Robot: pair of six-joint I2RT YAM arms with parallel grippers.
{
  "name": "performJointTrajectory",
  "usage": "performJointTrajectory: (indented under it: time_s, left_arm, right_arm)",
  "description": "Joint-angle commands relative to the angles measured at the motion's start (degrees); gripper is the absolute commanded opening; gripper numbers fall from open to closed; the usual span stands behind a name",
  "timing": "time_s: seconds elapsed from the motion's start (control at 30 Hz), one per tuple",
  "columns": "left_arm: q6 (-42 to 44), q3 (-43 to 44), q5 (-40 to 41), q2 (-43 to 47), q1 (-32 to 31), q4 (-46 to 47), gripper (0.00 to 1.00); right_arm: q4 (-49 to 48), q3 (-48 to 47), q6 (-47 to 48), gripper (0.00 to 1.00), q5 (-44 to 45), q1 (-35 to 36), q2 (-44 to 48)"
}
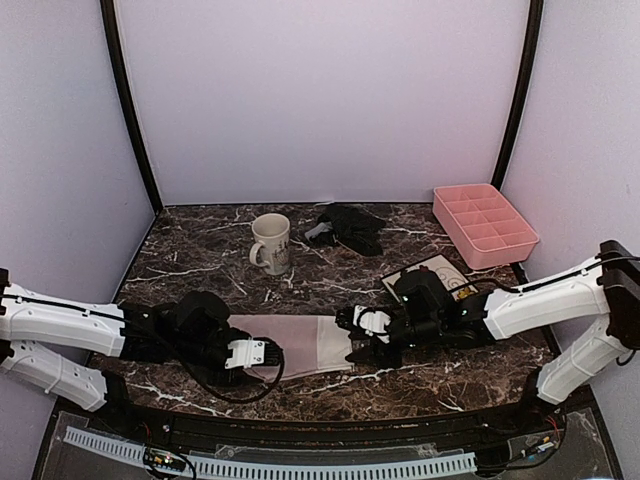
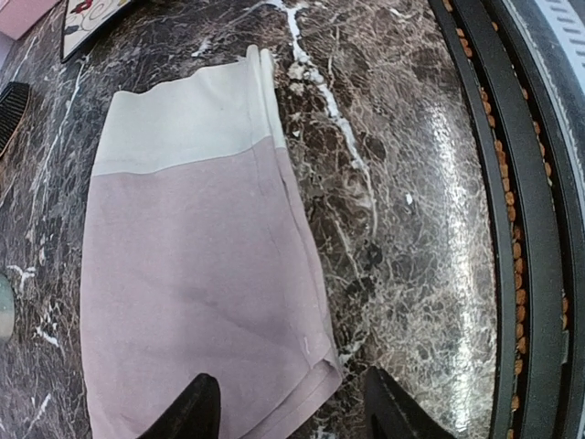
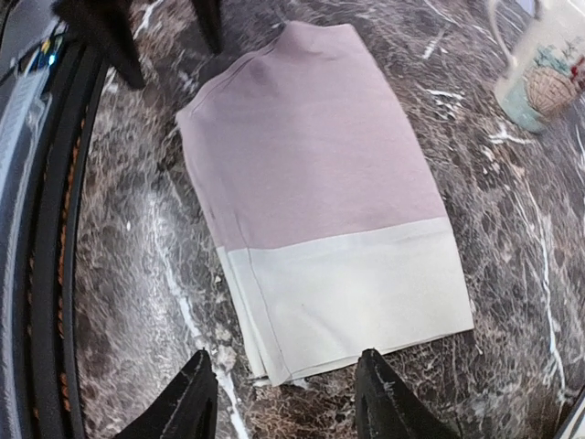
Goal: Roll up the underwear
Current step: Pick up the underwear from the center of the board.
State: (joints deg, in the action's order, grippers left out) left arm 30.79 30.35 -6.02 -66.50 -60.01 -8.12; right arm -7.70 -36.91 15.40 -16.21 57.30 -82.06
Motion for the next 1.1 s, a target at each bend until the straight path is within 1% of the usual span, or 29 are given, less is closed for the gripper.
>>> performJointTrajectory:
  time_s: [0.0,0.03,0.13,0.27,0.5,0.6,0.77,0.83,0.97,1.07]
  left_arm:
    - [6.0,-2.5,-3.0,-1.2,-0.2,5.1,0.52]
    - [5.7,-2.7,-3.3,-1.8,-0.1,5.5,0.50]
    - [4.5,-3.5,-3.8,-2.8,-0.2,7.8,0.47]
    - [3.4,-4.2,-3.8,-3.0,-0.1,8.7,0.46]
    - [3.9,-5.1,-3.6,-1.4,-0.2,7.8,0.45]
    - [4.6,-5.2,-3.7,-1.4,-0.1,6.8,0.44]
    - [6.1,-5.5,-4.4,-1.6,-0.1,5.9,0.39]
    - [6.8,-5.6,-4.5,-2.2,-0.2,6.0,0.39]
    - [7.9,-4.8,-4.2,-4.6,-0.2,5.6,0.41]
    - [8.6,-4.2,-3.7,-6.1,-0.1,6.2,0.41]
  right_arm:
    - [-3.7,0.9,9.4,0.46,3.1,2.6,-3.5]
    - [-3.6,0.7,10.1,0.45,3.2,2.8,-4.4]
    - [-2.9,0.1,11.5,0.44,3.1,3.2,-5.9]
    - [-2.8,-0.6,12.4,0.43,2.7,3.9,-8.3]
    - [-3.1,-3.4,12.6,0.42,4.6,4.3,-14.1]
    - [-2.7,-4.5,12.8,0.37,5.1,4.4,-15.7]
    - [-1.4,-5.5,13.1,0.20,5.5,4.4,-16.4]
    - [-0.7,-5.3,13.3,0.15,5.4,4.5,-16.2]
    - [-0.3,-4.1,13.5,0.11,5.2,4.6,-14.9]
    - [-0.6,-3.4,13.4,0.08,5.0,4.7,-14.5]
